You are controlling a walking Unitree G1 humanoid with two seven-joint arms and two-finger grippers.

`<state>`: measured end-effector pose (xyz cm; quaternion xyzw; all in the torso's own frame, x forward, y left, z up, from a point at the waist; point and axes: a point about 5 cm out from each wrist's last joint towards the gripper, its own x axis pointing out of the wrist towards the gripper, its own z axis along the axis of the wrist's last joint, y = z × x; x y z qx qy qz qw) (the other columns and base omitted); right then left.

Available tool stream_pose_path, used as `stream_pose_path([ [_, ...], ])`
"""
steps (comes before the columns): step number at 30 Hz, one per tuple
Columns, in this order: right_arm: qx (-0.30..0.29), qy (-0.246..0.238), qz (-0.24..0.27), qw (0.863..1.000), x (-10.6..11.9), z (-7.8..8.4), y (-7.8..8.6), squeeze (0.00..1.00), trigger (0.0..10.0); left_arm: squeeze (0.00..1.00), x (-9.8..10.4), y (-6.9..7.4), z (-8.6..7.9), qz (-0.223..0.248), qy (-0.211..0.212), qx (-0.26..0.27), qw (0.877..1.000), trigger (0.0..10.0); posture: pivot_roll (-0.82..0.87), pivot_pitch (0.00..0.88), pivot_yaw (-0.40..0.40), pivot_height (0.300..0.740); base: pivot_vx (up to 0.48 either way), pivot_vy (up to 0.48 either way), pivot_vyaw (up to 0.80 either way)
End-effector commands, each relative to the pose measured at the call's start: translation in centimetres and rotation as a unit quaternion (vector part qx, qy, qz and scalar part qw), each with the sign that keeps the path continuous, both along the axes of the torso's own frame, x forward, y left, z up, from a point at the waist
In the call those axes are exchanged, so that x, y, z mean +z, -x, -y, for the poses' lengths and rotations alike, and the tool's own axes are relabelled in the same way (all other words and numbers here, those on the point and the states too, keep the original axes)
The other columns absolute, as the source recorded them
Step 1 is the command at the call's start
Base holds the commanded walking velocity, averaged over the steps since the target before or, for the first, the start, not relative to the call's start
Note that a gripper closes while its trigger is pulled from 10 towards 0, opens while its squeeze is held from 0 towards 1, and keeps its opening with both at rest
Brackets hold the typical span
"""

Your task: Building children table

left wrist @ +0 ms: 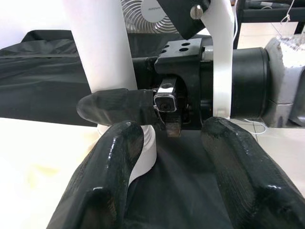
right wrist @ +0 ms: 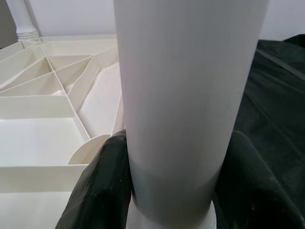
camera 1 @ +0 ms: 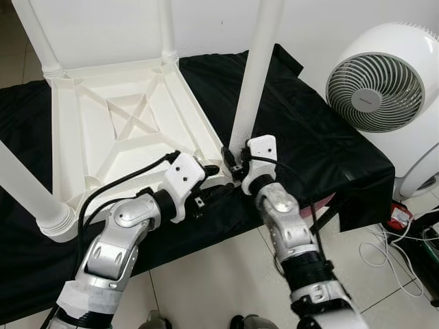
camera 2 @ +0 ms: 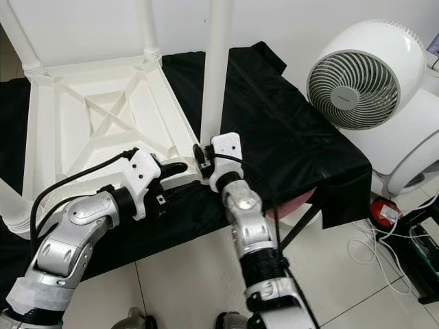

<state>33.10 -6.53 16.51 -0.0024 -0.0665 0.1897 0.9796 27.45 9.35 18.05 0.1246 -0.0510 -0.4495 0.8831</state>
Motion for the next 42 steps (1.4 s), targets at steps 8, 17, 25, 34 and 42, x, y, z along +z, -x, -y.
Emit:
stream_pose_path([
  [8, 0.042, 0.003, -0.002, 0.999, 0.1, 0.3, 0.9, 0.0, 10.0, 0.0, -0.2, -0.2, -0.3, -0.008, 0.0, 0.013, 1.0, 10.0, -0.03, 0.126, 0.004, 0.74, 0.0, 0.0, 0.0],
  [17, 0.058, 0.06, 0.012, 0.996, 1.2, 3.4, 0.2, 1.0, 10.0, 0.0, -0.1, -0.3, -0.5, -0.004, 0.005, 0.028, 1.0, 10.0, -0.03, 0.132, -0.008, 0.74, 0.0, 0.0, 0.0],
  [25, 0.176, 0.125, 0.047, 0.975, 2.3, 4.6, 0.3, 1.0, 10.0, 0.0, -0.2, -0.2, -0.6, -0.004, 0.009, 0.034, 0.999, 10.0, -0.02, 0.13, -0.013, 0.74, 0.0, 0.0, 0.0],
  [34, 0.23, 0.189, 0.037, 0.954, 2.4, 6.7, -2.1, 0.0, 10.0, 0.0, 0.0, -0.4, -0.9, 0.0, 0.009, 0.042, 0.999, 10.0, -0.01, 0.123, -0.011, 0.74, 0.0, 0.0, 0.0],
  [42, 0.244, 0.179, 0.006, 0.953, 1.2, 6.3, -3.5, 0.0, 10.0, 0.0, 0.2, -0.5, -0.8, 0.001, 0.014, 0.045, 0.999, 10.0, -0.01, 0.118, -0.004, 0.74, 0.0, 0.0, 0.0],
])
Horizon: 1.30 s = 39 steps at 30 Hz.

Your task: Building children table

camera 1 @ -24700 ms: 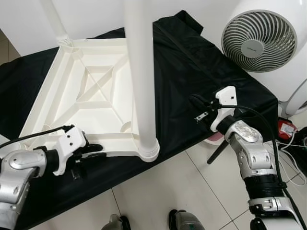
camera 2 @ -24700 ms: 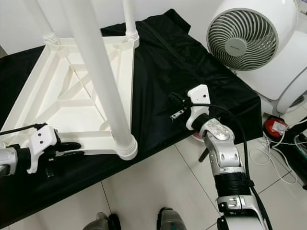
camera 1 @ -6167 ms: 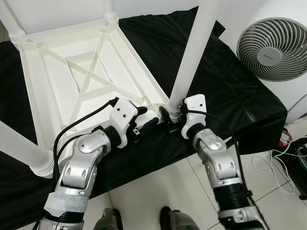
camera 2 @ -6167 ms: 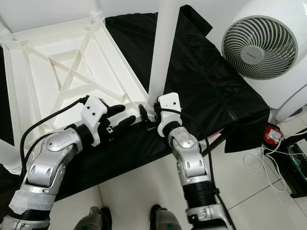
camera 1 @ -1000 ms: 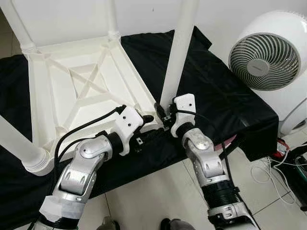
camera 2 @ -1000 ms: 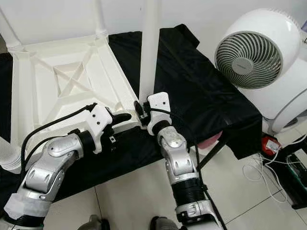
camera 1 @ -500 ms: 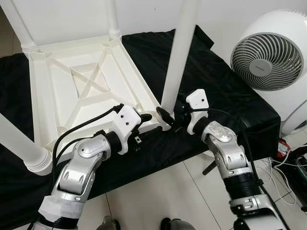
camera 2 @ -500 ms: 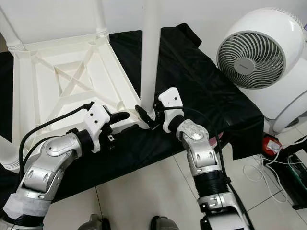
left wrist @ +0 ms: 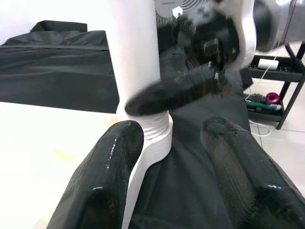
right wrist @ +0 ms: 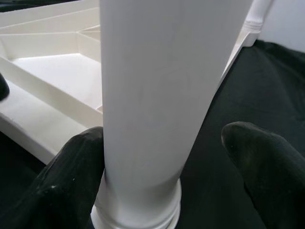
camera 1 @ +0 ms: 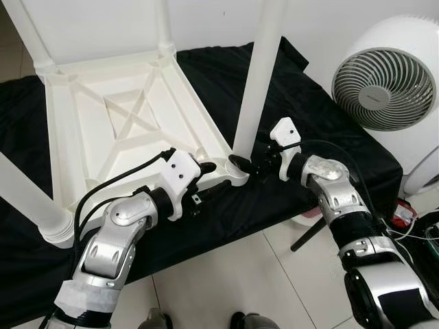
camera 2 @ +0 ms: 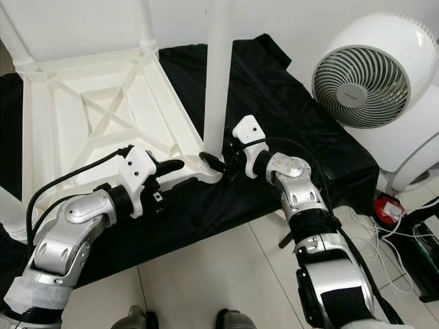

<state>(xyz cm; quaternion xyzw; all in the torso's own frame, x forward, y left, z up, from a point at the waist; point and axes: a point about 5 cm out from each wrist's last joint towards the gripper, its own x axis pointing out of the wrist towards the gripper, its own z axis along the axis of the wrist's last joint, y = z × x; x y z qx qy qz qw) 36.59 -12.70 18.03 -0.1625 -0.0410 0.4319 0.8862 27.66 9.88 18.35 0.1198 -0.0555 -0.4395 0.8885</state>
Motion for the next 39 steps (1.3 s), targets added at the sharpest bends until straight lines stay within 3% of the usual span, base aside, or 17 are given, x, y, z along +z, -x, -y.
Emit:
stream_pose_path([
  [1, 0.002, 0.002, -0.005, 1.0, -0.4, 0.1, -0.1, 0.0, 10.0, 0.0, -0.1, -0.3, -0.2, -0.001, 0.007, 0.034, 0.999, 10.0, -0.01, 0.118, -0.004, 0.74, 0.0, 0.0, 0.0],
  [3, 0.006, 0.002, -0.005, 1.0, -0.4, 0.2, -0.2, 0.0, 10.0, 0.0, -0.1, -0.3, -0.2, -0.001, 0.007, 0.034, 0.999, 10.0, -0.01, 0.118, -0.004, 0.74, 0.0, 0.0, 0.0],
  [6, 0.026, 0.011, -0.006, 1.0, -0.9, -1.5, -0.5, 0.0, 10.0, 0.0, 0.0, -0.5, 0.0, 0.002, 0.007, 0.031, 0.999, 10.0, -0.01, 0.112, 0.0, 0.74, 0.0, 0.0, 0.0],
  [9, 0.031, 0.012, -0.004, 0.999, -0.9, -1.8, -0.6, 0.0, 10.0, 0.0, 0.1, -0.5, 0.1, 0.003, 0.007, 0.031, 1.0, 10.0, -0.01, 0.112, 0.0, 0.74, 0.0, 0.0, 0.0],
  [10, 0.039, 0.012, -0.001, 0.999, -0.8, -2.2, -0.7, 0.0, 9.1, 0.0, 0.1, -0.5, 0.0, 0.004, 0.007, 0.031, 0.999, 10.0, 0.0, 0.106, -0.001, 0.74, 0.0, 0.0, 0.0],
  [11, 0.039, 0.012, -0.001, 0.999, -0.8, -2.2, -0.7, 0.0, 9.1, 0.0, 0.1, -0.5, 0.0, 0.004, 0.007, 0.031, 0.999, 10.0, 0.0, 0.106, -0.001, 0.74, 0.0, 0.0, 0.0],
  [12, 0.039, 0.011, 0.002, 0.999, -0.7, -2.3, -0.8, 0.0, 4.0, 0.0, 0.1, -0.6, 0.0, 0.004, 0.007, 0.032, 0.999, 10.0, 0.0, 0.105, -0.003, 0.74, 0.0, 0.0, 0.0],
  [13, 0.039, 0.012, 0.006, 0.999, -0.7, -2.3, -0.8, 0.0, 0.0, 0.0, 0.1, -0.6, 0.0, 0.005, 0.008, 0.032, 0.999, 10.0, 0.0, 0.104, -0.004, 0.74, 0.0, 0.0, 0.0],
  [21, 0.027, 0.015, 0.001, 1.0, -1.6, -1.4, -0.6, 0.0, 0.0, 0.0, 0.1, -0.6, -0.1, 0.005, 0.008, 0.035, 0.999, 10.0, 0.0, 0.107, -0.007, 0.74, 0.0, 0.0, 0.0],
  [26, -0.022, 0.008, -0.002, 1.0, -2.1, -0.5, -0.8, 0.0, 0.0, 0.0, 0.2, -0.6, -0.2, 0.005, 0.009, 0.036, 0.999, 10.0, -0.01, 0.113, -0.014, 0.74, 0.0, 0.0, 0.0],
  [32, -0.108, -0.04, -0.004, 0.993, -2.2, -0.3, -1.1, 0.0, 0.0, 0.0, 0.2, -0.6, -0.2, 0.007, 0.01, 0.037, 0.999, 10.0, -0.03, 0.13, -0.005, 0.74, 0.0, 0.0, 0.0],
  [34, -0.178, -0.082, -0.006, 0.981, -2.6, -1.0, -0.8, 0.0, 0.0, 0.0, -0.1, -0.5, 0.0, 0.002, 0.009, 0.031, 0.999, 10.0, -0.04, 0.142, -0.004, 0.74, 0.0, 0.0, 0.0],
  [37, -0.207, -0.101, -0.004, 0.973, -2.8, -1.5, -0.4, 0.0, 0.0, 0.0, -0.1, -0.5, 0.1, 0.001, 0.01, 0.029, 1.0, 10.0, -0.03, 0.146, -0.004, 0.74, 0.0, 0.0, 0.0],
  [39, -0.26, -0.14, -0.001, 0.955, -2.9, -2.4, 0.5, 0.0, 0.0, 0.0, 0.0, -0.5, 0.2, 0.0, 0.011, 0.028, 1.0, 10.0, -0.03, 0.146, -0.004, 0.74, 0.0, 0.0, 0.0],
])
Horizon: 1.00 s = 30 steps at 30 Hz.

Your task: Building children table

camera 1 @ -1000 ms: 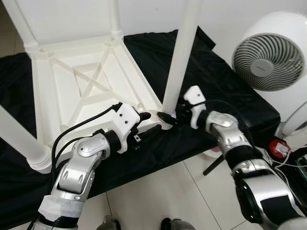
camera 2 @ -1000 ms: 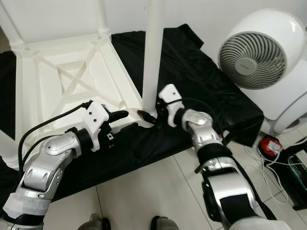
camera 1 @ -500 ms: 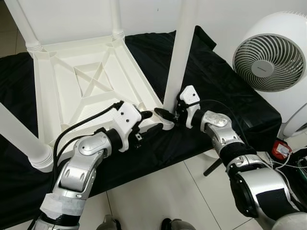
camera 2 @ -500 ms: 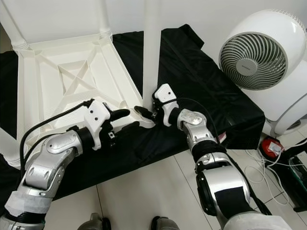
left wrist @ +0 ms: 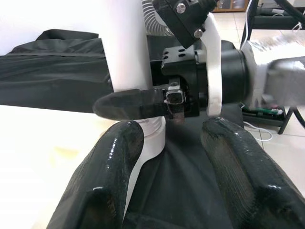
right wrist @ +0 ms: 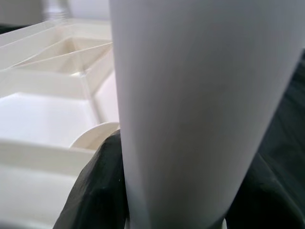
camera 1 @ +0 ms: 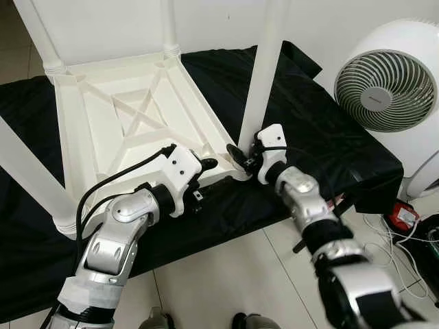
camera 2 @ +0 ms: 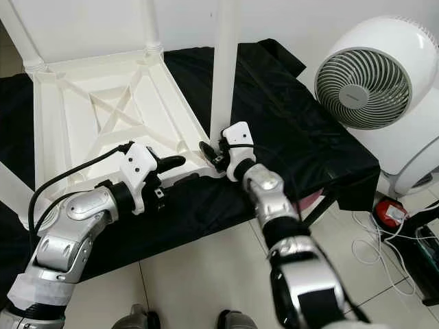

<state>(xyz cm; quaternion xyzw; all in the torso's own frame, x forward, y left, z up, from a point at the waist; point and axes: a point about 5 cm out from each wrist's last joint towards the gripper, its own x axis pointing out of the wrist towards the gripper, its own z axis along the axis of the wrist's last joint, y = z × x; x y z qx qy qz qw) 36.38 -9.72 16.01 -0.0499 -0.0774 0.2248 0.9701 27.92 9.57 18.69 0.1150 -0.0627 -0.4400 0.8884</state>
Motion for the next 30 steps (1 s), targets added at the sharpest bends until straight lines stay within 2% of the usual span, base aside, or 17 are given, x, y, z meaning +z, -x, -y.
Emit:
stream_pose_path([
  [1, -0.049, -0.008, -0.021, 0.999, -0.9, 0.6, 0.3, 0.0, 0.0, 0.0, -0.4, -0.2, -0.1, -0.004, 0.003, 0.03, 1.0, 10.0, -0.03, 0.146, -0.004, 0.74, 0.0, 0.0, 0.0],
  [5, -0.097, -0.045, -0.016, 0.994, -0.7, -0.8, 1.3, 0.0, 0.0, 0.0, -0.3, -0.2, -0.1, -0.003, 0.004, 0.03, 1.0, 10.0, -0.03, 0.148, -0.006, 0.74, 0.0, 0.0, 0.0],
  [6, -0.097, -0.045, -0.016, 0.994, -0.7, -0.8, 1.3, 0.0, 0.0, 0.0, -0.3, -0.2, -0.1, -0.003, 0.004, 0.03, 1.0, 10.0, -0.03, 0.148, -0.006, 0.74, 0.0, 0.0, 0.0],
  [7, -0.1, -0.061, 0.003, 0.993, 0.3, -2.1, 1.9, 0.0, 0.0, 0.0, -0.2, -0.2, -0.2, -0.002, 0.006, 0.031, 0.999, 10.0, -0.03, 0.143, -0.009, 0.74, 0.0, 0.0, 0.0],
  [9, -0.092, -0.059, 0.014, 0.994, 0.8, -2.3, 2.0, 0.0, 0.0, 0.0, -0.1, -0.2, -0.2, -0.001, 0.006, 0.032, 0.999, 10.0, -0.03, 0.143, -0.009, 0.74, 0.0, 0.0, 0.0],
  [10, -0.089, -0.063, 0.022, 0.994, 1.2, -2.2, 1.9, 0.0, 3.3, 0.0, -0.1, -0.2, -0.2, -0.001, 0.007, 0.032, 0.999, 10.0, -0.03, 0.144, -0.01, 0.74, 0.0, 0.0, 0.0],
  [11, -0.091, -0.066, 0.023, 0.993, 1.4, -2.1, 2.0, 0.0, 3.3, 0.0, -0.1, -0.2, -0.2, -0.001, 0.007, 0.032, 0.999, 10.0, -0.03, 0.144, -0.01, 0.74, 0.0, 0.0, 0.0],
  [12, -0.084, -0.063, 0.025, 0.994, 1.6, -2.0, 2.0, 0.0, 10.0, 0.0, -0.1, -0.2, -0.2, -0.001, 0.007, 0.032, 0.999, 10.0, -0.03, 0.142, -0.011, 0.74, 0.0, 0.0, 0.0],
  [13, -0.079, -0.061, 0.026, 0.995, 1.8, -2.0, 2.0, 0.0, 10.0, 0.0, -0.1, -0.2, -0.2, -0.001, 0.006, 0.032, 0.999, 10.0, -0.03, 0.142, -0.011, 0.74, 0.0, 0.0, 0.0],
  [14, -0.075, -0.069, 0.031, 0.994, 2.0, -1.8, 2.0, 1.0, 10.0, 0.0, -0.1, -0.2, -0.2, -0.001, 0.007, 0.033, 0.999, 10.0, -0.03, 0.144, -0.015, 0.74, 0.0, 0.0, 0.0],
  [21, -0.065, -0.092, 0.046, 0.993, 3.2, -0.6, 2.7, 1.0, 10.0, 0.0, -0.1, -0.1, -0.2, 0.0, 0.009, 0.036, 0.999, 10.0, -0.03, 0.142, -0.019, 0.74, 0.0, 0.0, 0.0],
  [22, -0.028, -0.07, 0.045, 0.996, 3.0, -0.3, 2.9, 1.0, 10.0, 0.0, -0.1, -0.1, -0.2, 0.0, 0.009, 0.037, 0.999, 10.0, -0.02, 0.143, -0.022, 0.74, 0.0, 0.0, 0.0],
  [24, -0.014, -0.059, 0.044, 0.997, 2.9, -0.2, 3.0, 1.0, 10.0, 0.0, -0.1, -0.1, -0.3, 0.0, 0.009, 0.037, 0.999, 10.0, -0.02, 0.143, -0.022, 0.74, 0.0, 0.0, 0.0],
  [26, 0.034, -0.037, 0.037, 0.998, 2.5, 0.4, 3.2, 1.0, 10.0, 0.0, -0.1, 0.0, -0.3, 0.0, 0.009, 0.038, 0.999, 10.0, -0.02, 0.145, -0.021, 0.74, 0.0, 0.0, 0.0],
  [28, 0.034, -0.037, 0.037, 0.998, 2.5, 0.4, 3.2, 1.0, 10.0, 0.0, -0.1, 0.0, -0.3, 0.0, 0.009, 0.038, 0.999, 10.0, -0.02, 0.145, -0.021, 0.74, 0.0, 0.0, 0.0],
  [29, 0.067, -0.013, 0.036, 0.997, 2.3, 1.1, 3.3, 0.0, 10.0, 0.0, -0.1, 0.0, -0.3, -0.001, 0.009, 0.038, 0.999, 10.0, -0.02, 0.146, -0.018, 0.74, 0.0, 0.0, 0.0],
  [30, 0.108, 0.016, 0.027, 0.994, 2.0, 2.0, 3.3, 0.0, 10.0, 0.0, -0.1, 0.0, -0.4, -0.001, 0.009, 0.038, 0.999, 10.0, -0.03, 0.146, -0.011, 0.74, 0.0, 0.0, 0.0],
])
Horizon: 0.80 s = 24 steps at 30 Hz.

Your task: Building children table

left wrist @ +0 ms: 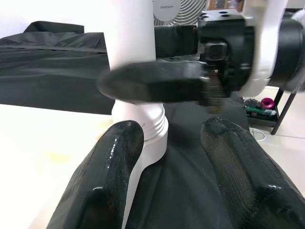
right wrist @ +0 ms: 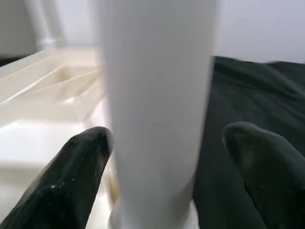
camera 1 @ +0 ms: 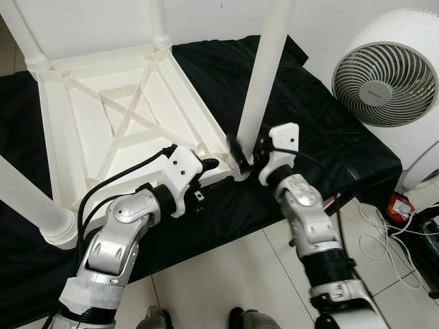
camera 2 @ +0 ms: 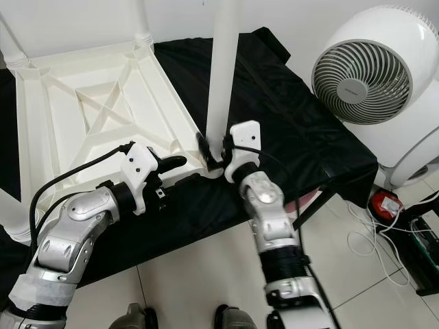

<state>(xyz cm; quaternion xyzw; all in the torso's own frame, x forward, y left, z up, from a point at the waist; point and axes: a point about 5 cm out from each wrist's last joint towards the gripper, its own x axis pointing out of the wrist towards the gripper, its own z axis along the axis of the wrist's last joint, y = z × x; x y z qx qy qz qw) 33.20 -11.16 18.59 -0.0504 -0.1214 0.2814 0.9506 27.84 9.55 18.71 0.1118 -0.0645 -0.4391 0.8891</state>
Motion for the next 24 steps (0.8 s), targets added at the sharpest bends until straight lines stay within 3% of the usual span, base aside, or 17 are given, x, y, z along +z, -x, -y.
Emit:
stream_pose_path([
  [1, 0.045, 0.022, -0.013, 0.999, -0.6, 0.5, 0.1, 0.0, 10.0, 0.0, -0.2, -0.1, -0.4, -0.001, 0.005, 0.037, 0.999, 10.0, -0.03, 0.146, -0.011, 0.74, 0.0, 0.0, 0.0],
  [4, 0.097, 0.093, -0.014, 0.991, -1.0, 2.1, -0.1, 0.0, 10.0, 0.0, -0.2, -0.2, -0.3, -0.002, 0.004, 0.035, 0.999, 10.0, -0.03, 0.145, -0.009, 0.74, 0.0, 0.0, 0.0],
  [10, 0.122, 0.142, -0.016, 0.982, -0.7, 3.4, -1.2, 0.0, 10.0, 0.0, -0.1, -0.2, -0.3, -0.002, 0.003, 0.034, 0.999, 10.0, -0.02, 0.14, -0.004, 0.74, 0.0, 0.0, 0.0],
  [14, 0.122, 0.156, -0.017, 0.98, -0.3, 3.0, -2.7, 0.0, 10.0, 0.0, -0.1, -0.3, -0.5, -0.001, 0.001, 0.036, 0.999, 10.0, -0.01, 0.133, -0.001, 0.74, 0.0, 0.0, 0.0],
  [21, 0.138, 0.169, -0.018, 0.976, -0.1, 2.0, -3.6, 0.0, 10.0, 0.0, 0.1, -0.4, -0.6, 0.001, -0.001, 0.035, 0.999, 10.0, 0.0, 0.117, 0.011, 0.74, 0.0, 0.0, 0.0],
  [22, 0.143, 0.174, -0.024, 0.974, -0.3, 1.7, -3.8, 0.0, 6.9, 0.0, 0.1, -0.4, -0.6, 0.001, -0.002, 0.035, 0.999, 10.0, 0.0, 0.117, 0.011, 0.74, 0.0, 0.0, 0.0],
  [23, 0.143, 0.174, -0.024, 0.974, -0.3, 1.7, -3.8, 0.0, 6.9, 0.0, 0.1, -0.4, -0.6, 0.001, -0.002, 0.035, 0.999, 10.0, 0.0, 0.117, 0.011, 0.74, 0.0, 0.0, 0.0],
  [24, 0.158, 0.177, -0.035, 0.971, -0.6, 1.4, -3.8, 0.0, 0.1, 0.0, 0.2, -0.4, -0.6, 0.002, -0.002, 0.034, 0.999, 10.0, 0.0, 0.117, 0.011, 0.74, 0.0, 0.0, 0.0],
])
